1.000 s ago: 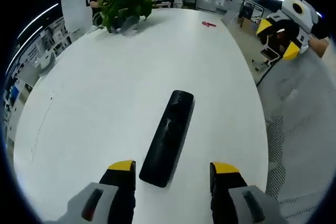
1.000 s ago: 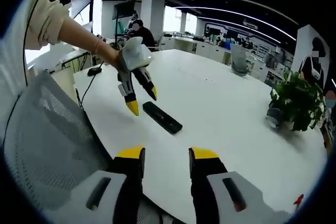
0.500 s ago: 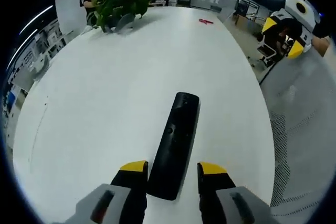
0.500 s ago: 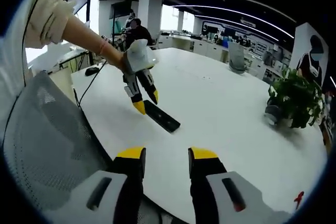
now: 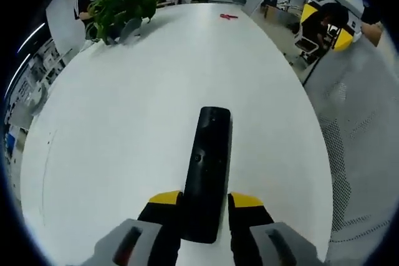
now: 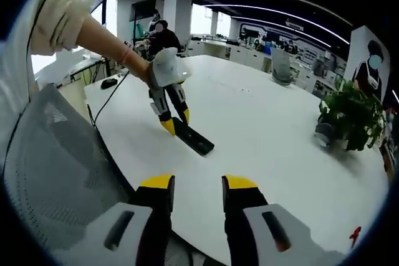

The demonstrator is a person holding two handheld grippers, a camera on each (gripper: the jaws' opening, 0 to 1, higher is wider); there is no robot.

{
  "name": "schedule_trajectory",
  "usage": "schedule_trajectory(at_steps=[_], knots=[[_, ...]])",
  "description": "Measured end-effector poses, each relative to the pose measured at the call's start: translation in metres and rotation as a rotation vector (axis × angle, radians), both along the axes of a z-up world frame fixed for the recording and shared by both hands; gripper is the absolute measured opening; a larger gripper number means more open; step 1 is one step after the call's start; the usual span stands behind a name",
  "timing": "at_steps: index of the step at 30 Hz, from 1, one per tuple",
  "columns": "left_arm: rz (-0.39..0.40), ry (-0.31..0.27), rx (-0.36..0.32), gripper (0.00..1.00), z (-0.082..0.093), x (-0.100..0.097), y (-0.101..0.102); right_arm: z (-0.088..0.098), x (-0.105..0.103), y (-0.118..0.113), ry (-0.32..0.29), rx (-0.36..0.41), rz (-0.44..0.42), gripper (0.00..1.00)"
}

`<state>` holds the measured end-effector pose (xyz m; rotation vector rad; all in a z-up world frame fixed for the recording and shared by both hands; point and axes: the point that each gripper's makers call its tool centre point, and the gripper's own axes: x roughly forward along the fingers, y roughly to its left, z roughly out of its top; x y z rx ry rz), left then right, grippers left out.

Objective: Press the specified remote control buttons in sequence, fully releasing each button before pressing the next.

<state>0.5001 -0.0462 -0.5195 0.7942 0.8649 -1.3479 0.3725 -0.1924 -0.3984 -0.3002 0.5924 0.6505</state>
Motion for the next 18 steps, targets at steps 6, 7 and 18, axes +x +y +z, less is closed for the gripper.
schedule_trajectory(at_steps=[6, 7, 18], knots=[[-0.01, -0.004, -0.002, 0.25, -0.0001, 0.0017, -0.0002, -0.0003, 0.0001, -0.0003, 0.002, -0.001, 0.002, 0.3], [-0.011, -0.005, -0.003, 0.25, 0.0, 0.0015, -0.0003, -0.0006, 0.0001, -0.0004, 0.003, -0.003, 0.002, 0.3], [-0.051, -0.041, -0.006, 0.24, 0.0007, -0.0033, -0.0007, -0.0021, -0.0008, 0.0008, 0.01, -0.007, 0.015, 0.28]])
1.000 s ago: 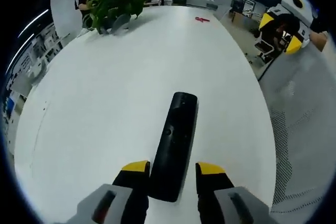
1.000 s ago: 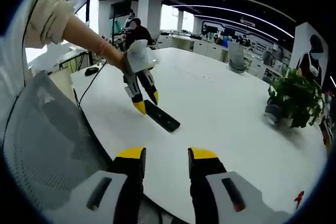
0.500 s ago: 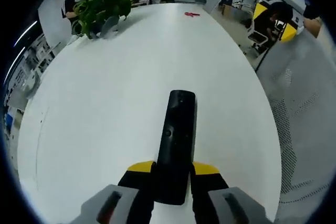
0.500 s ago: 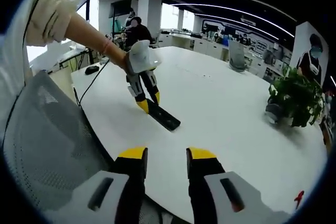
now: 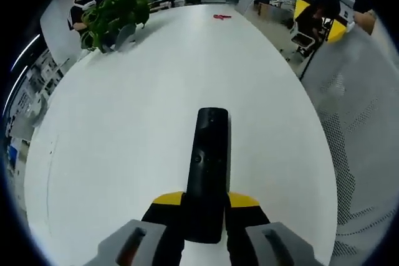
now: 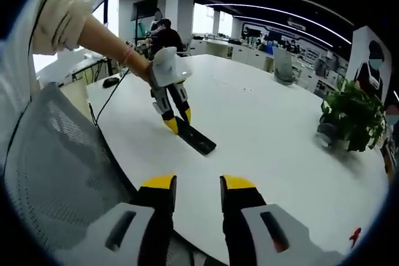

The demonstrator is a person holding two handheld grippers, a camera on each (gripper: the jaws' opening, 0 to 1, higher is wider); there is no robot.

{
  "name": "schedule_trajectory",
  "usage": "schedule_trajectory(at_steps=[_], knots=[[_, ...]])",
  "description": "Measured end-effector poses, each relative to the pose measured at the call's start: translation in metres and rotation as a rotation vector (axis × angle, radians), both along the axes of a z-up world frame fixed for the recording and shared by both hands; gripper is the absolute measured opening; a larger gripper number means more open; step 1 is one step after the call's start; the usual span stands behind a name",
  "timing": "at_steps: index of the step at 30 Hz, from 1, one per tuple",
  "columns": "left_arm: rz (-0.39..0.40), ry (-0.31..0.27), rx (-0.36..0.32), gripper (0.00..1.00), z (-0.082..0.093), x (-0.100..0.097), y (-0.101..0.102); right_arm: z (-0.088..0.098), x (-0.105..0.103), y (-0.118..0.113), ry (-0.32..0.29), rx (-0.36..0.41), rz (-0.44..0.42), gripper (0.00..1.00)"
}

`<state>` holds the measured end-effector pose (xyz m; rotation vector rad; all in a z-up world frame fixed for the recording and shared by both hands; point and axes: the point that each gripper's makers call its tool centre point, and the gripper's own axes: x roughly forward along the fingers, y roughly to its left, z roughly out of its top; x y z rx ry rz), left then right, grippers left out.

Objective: Press the specified remote control buttons in sequence, fully releasing each button before pressing the next.

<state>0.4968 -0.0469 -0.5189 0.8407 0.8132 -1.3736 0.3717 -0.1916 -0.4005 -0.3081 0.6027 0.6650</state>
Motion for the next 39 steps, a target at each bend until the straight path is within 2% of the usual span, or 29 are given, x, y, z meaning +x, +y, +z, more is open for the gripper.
schedule_trajectory(at_steps=[11, 22, 39], knots=[[-0.008, -0.001, 0.014, 0.23, 0.0, -0.024, 0.006, -0.003, -0.003, 0.003, 0.016, -0.013, 0.031, 0.28], [0.004, 0.024, 0.009, 0.23, 0.0, -0.056, 0.01, -0.005, -0.005, 0.005, 0.028, -0.015, 0.049, 0.25], [0.039, 0.047, -0.038, 0.23, 0.0, -0.093, 0.02, -0.01, -0.01, 0.01, 0.049, -0.031, 0.085, 0.2]])
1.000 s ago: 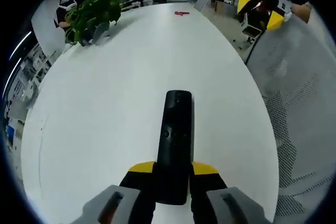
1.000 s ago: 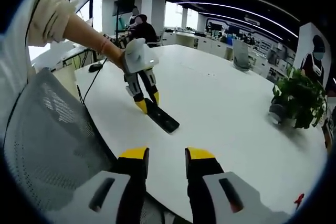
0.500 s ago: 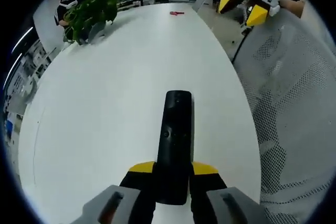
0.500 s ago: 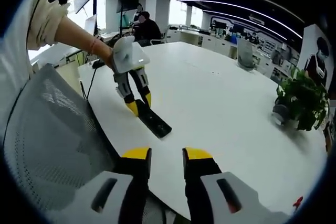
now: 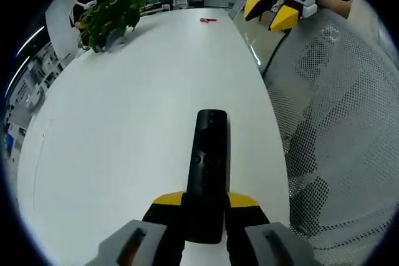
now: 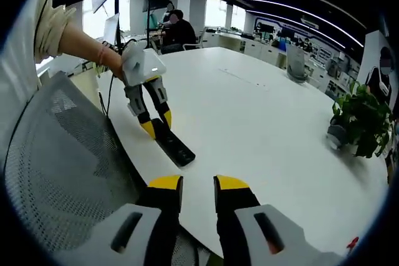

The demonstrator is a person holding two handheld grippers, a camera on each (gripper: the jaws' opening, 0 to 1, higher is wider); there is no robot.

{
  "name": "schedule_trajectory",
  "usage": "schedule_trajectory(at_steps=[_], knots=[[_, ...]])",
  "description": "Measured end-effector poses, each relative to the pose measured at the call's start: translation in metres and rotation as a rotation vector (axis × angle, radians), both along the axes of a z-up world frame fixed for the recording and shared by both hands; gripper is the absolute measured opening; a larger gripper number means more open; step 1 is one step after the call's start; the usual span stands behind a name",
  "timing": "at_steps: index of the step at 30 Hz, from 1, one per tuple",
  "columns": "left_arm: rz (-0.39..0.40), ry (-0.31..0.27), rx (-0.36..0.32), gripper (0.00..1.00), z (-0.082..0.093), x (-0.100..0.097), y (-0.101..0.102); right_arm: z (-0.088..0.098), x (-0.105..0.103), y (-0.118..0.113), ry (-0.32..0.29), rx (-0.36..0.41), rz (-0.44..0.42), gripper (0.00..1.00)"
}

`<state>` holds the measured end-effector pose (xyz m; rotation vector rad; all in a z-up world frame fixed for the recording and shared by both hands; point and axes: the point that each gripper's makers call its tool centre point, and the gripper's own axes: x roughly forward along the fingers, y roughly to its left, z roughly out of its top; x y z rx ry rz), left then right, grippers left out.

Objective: Press the specified remote control buttons in sequence, fully releasing each button before pressing the next.

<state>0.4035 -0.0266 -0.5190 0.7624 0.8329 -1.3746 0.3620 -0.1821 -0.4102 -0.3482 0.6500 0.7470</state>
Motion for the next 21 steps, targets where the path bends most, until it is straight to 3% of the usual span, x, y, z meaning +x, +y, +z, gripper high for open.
schedule_trajectory(at_steps=[9, 21], knots=[[0.015, 0.011, -0.012, 0.23, 0.0, -0.023, -0.002, -0.002, -0.003, 0.002, 0.011, -0.01, 0.012, 0.17], [0.05, 0.022, -0.032, 0.23, 0.001, -0.04, -0.002, -0.005, -0.006, 0.004, 0.022, -0.021, 0.034, 0.15]])
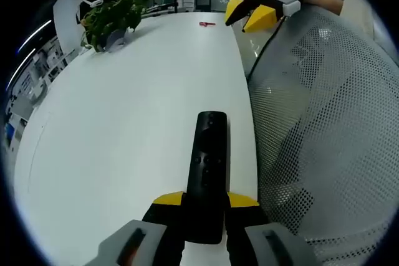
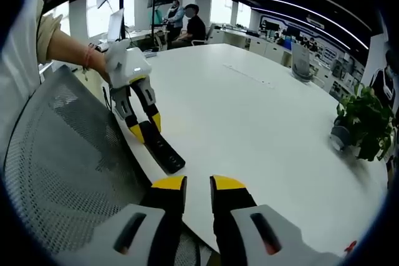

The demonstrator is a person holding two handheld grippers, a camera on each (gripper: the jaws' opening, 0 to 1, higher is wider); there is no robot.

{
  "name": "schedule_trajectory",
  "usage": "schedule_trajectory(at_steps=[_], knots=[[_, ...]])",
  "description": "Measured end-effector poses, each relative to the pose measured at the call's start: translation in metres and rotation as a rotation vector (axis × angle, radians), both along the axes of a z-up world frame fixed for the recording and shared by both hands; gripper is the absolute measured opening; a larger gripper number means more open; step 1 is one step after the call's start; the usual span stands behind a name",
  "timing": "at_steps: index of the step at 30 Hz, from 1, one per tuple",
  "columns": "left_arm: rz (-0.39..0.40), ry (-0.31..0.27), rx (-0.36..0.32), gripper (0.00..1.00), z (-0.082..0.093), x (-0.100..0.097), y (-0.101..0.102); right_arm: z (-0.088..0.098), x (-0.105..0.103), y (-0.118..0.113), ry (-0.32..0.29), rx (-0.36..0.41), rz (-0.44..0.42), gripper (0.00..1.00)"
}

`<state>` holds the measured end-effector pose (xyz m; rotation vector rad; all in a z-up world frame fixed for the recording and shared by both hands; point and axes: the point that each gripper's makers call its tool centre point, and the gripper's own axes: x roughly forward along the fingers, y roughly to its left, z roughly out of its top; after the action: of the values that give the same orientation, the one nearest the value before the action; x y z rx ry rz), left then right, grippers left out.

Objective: Press the specified remote control buttons in sequence, fully releasing each button before pressing the next.

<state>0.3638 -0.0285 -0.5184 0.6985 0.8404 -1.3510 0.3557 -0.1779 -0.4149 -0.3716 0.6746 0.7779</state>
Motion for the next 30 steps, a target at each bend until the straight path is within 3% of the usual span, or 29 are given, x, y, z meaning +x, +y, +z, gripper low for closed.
schedule_trajectory(at_steps=[6, 12, 19, 21, 30], knots=[[0.006, -0.004, -0.008, 0.23, 0.0, -0.003, 0.0, -0.002, -0.002, 0.001, 0.01, -0.007, 0.01, 0.13], [-0.01, -0.046, 0.011, 0.23, -0.003, -0.005, -0.002, -0.006, -0.009, 0.006, 0.04, -0.015, 0.053, 0.13], [-0.016, -0.049, -0.002, 0.23, -0.002, -0.005, 0.0, -0.018, -0.026, 0.017, 0.115, -0.093, 0.206, 0.05], [-0.016, -0.05, -0.008, 0.23, -0.003, -0.005, 0.0, -0.019, -0.023, 0.02, 0.113, -0.129, 0.249, 0.02], [-0.033, -0.05, -0.025, 0.23, -0.004, -0.005, 0.001, -0.037, -0.003, 0.046, 0.172, -0.126, 0.349, 0.0]])
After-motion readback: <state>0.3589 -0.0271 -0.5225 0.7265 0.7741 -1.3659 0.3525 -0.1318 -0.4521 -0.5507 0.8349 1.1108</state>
